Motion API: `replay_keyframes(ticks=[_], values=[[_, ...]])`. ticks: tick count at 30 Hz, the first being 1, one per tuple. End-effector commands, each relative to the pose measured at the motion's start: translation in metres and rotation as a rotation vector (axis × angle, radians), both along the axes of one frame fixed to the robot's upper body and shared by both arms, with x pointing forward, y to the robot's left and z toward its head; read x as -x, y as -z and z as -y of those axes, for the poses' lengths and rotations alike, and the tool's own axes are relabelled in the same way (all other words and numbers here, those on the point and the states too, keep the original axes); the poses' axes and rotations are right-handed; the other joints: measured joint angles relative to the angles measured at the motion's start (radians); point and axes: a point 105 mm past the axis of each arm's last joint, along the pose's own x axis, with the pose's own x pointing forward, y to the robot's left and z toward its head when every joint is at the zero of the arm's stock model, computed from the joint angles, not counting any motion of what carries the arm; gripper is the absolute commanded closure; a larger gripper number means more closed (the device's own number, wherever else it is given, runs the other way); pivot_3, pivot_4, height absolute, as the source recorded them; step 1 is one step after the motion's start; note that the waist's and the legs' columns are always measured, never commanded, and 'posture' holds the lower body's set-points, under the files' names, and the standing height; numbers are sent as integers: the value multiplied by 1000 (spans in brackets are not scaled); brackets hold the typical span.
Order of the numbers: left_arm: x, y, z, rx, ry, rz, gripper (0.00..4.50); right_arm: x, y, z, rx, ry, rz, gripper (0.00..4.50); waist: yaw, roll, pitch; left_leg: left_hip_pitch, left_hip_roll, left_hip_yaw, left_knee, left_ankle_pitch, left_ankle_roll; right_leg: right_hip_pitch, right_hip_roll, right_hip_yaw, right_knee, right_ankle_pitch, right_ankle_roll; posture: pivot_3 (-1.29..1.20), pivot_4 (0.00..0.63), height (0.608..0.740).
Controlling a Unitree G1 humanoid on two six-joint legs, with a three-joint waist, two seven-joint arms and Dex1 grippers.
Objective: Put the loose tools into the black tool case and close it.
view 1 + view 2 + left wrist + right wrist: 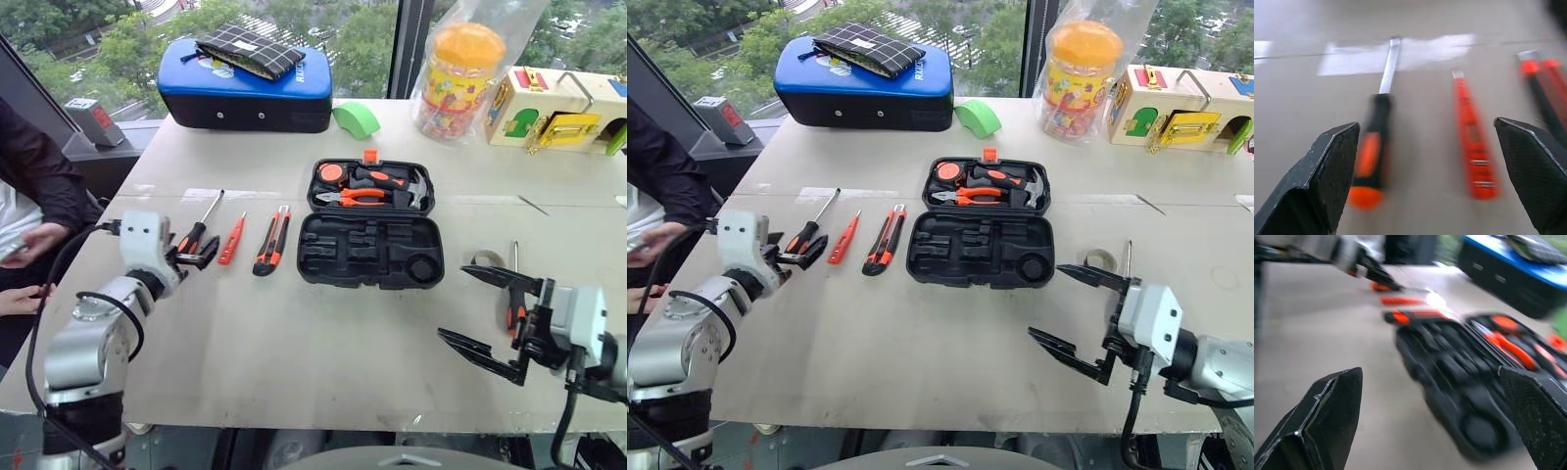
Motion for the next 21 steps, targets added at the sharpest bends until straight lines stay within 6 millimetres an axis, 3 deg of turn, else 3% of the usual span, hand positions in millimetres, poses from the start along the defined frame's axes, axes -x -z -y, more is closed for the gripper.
replay_keyframes(ticks=[1, 7, 8, 9, 12, 14, 15, 17, 21], values=[[-9, -4, -12, -78, 5, -25, 24, -1, -14, -13, -24, -34, 27, 0, 1, -1, 0, 0, 0, 0, 0, 0, 0, 0, 0, -1, 0, 0, 0, 0, 150, 740], [-35, 10, -14, -106, 64, -145, 24, -3, -21, -20, -31, -25, 36, 0, 4, -2, 0, -1, -2, -2, 0, 0, 0, 0, -1, -2, 0, 0, 0, 0, 150, 740], [-38, 13, -12, -89, 81, -169, 530, -3, -21, -20, -31, -21, 34, 0, 2, -3, 0, -1, -2, -2, 1, 0, 0, 0, 0, -3, 0, 0, 0, 0, 150, 740], [-40, 16, -12, -83, 94, -185, 703, -3, -21, -20, -30, -16, 33, 0, 0, -3, 0, -1, -2, -2, 1, 0, 0, -1, 0, -3, 0, 0, 0, 0, 150, 740], [-45, 19, -16, -89, 100, -206, 2141, -4, -20, -20, -32, 3, 30, 0, -5, -3, 0, -2, -2, -1, 1, 0, 0, -1, 0, -1, 1, 0, 0, 0, 150, 740], [-46, 18, -19, -84, 102, -207, 2568, -5, -19, -18, -32, 19, 28, 0, -4, -3, 0, -2, -1, -1, 1, 0, 0, -2, 0, -1, 1, 0, 0, 0, 150, 740], [-47, 15, -18, -83, 113, -200, 3194, -5, -18, -17, -34, 29, 28, 0, -4, -3, 0, -2, -1, -1, 1, 0, 0, -2, 0, -1, 1, 0, 0, 0, 150, 740], [-52, -3, -10, -67, 174, -111, 3601, -6, -17, -15, -43, 54, 23, 0, -3, -3, 0, -2, -1, -1, 1, 0, 0, -2, 0, -1, 1, 0, 0, 0, 150, 740], [-56, -58, 43, -10, 472, 86, 3684, -4, -14, -8, -71, 113, 12, 0, 4, -6, 0, -4, -1, -3, 2, 0, 0, -2, -2, -3, 1, 0, 0, 0, 150, 740]])
